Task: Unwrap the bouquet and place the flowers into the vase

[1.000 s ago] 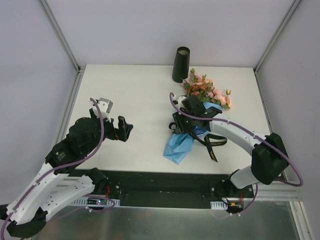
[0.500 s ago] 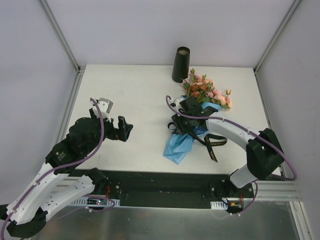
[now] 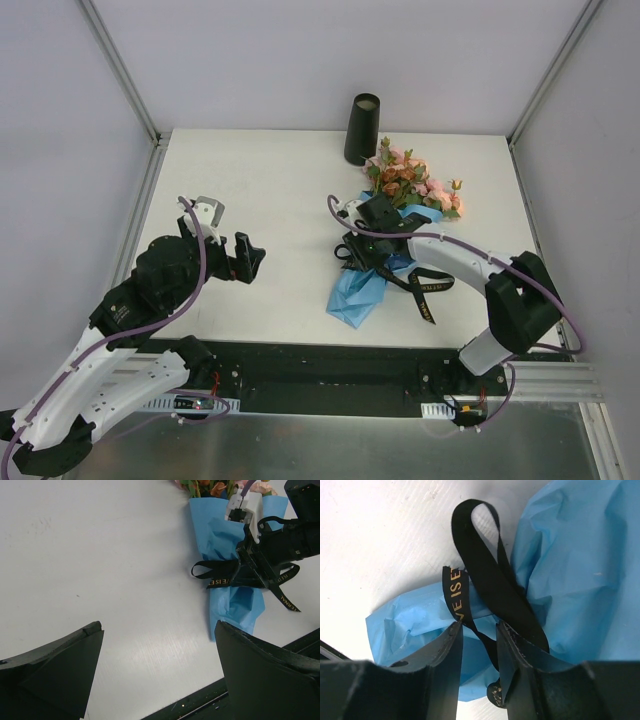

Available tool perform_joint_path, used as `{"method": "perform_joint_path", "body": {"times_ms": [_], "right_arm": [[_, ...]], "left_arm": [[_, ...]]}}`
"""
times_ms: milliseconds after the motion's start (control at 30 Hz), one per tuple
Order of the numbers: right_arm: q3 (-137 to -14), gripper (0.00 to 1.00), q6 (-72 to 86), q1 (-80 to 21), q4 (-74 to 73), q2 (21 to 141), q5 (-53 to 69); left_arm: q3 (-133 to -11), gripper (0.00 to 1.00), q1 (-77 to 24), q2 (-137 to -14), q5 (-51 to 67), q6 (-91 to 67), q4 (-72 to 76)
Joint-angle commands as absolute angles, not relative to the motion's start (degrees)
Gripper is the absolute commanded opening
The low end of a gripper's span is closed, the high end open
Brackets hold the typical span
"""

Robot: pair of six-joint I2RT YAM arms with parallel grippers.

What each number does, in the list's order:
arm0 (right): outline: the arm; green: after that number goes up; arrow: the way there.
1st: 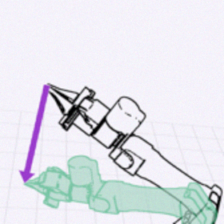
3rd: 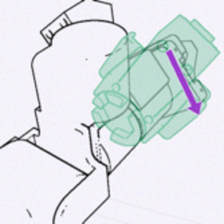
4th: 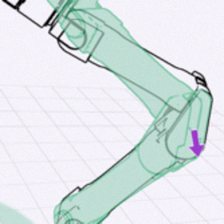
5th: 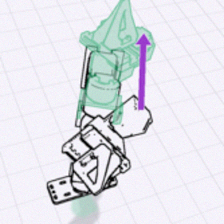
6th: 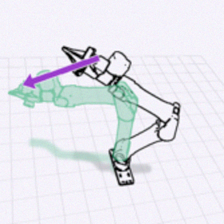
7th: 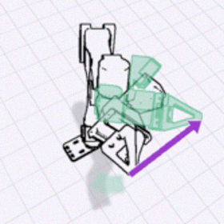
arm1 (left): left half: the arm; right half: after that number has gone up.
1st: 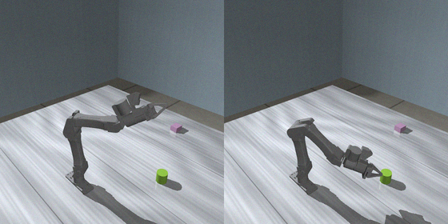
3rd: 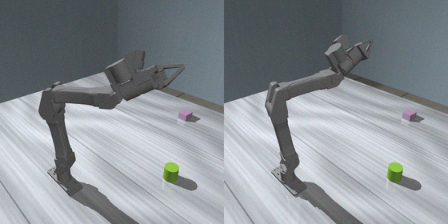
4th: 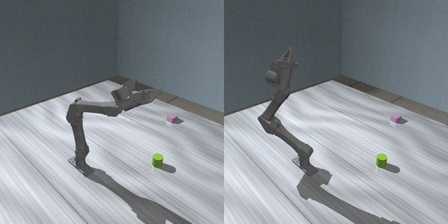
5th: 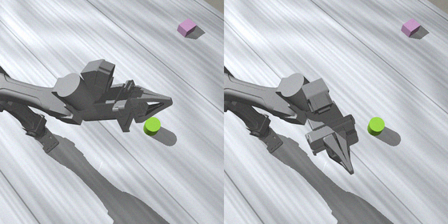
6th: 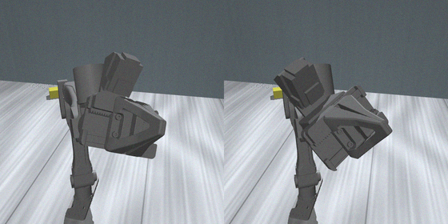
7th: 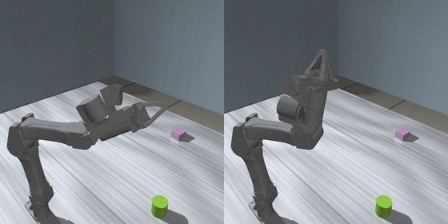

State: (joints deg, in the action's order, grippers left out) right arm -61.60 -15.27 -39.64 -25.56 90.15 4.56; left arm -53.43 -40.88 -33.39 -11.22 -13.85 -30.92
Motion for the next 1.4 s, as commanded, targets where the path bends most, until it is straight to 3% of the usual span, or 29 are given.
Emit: {"method": "perform_joint_path", "body": {"times_ms": [0, 200, 533, 967, 1167, 1367], "right_arm": [[-62.84, 0.38, -16.61, -39.73, -26.37, 90.44, 6.86], [-64.94, 0.0, -15.65, -39.81, -28.82, 87.2, 6.59], [-63.81, 0.0, -4.85, -39.73, -20.5, 76.04, 9.83], [-62.49, 0.0, 20.38, -39.73, -10.02, 64.08, 0.36], [-65.03, 0.0, 22.94, -39.64, -7.91, 59.59, -8.87], [-72.32, 0.0, 22.06, -39.73, -5.89, 58.89, -7.91]], "left_arm": [[-53.09, 0.99, -41.04, -33.31, -12.31, -12.92, -30.5], [-53.09, 0.98, -41.04, -33.66, -12.39, -13.97, -30.5], [-52.91, 0.97, -41.04, -39.37, -7.57, -27.06, -29.45], [-51.24, 0.93, -41.04, -56.76, 10.45, -29.8, -6.78], [-53.17, 0.9, -41.04, -65.2, 7.21, -30.58, -3.43], [-52.65, 0.89, -41.04, -68.55, 3.52, -32.78, -2.64]]}}
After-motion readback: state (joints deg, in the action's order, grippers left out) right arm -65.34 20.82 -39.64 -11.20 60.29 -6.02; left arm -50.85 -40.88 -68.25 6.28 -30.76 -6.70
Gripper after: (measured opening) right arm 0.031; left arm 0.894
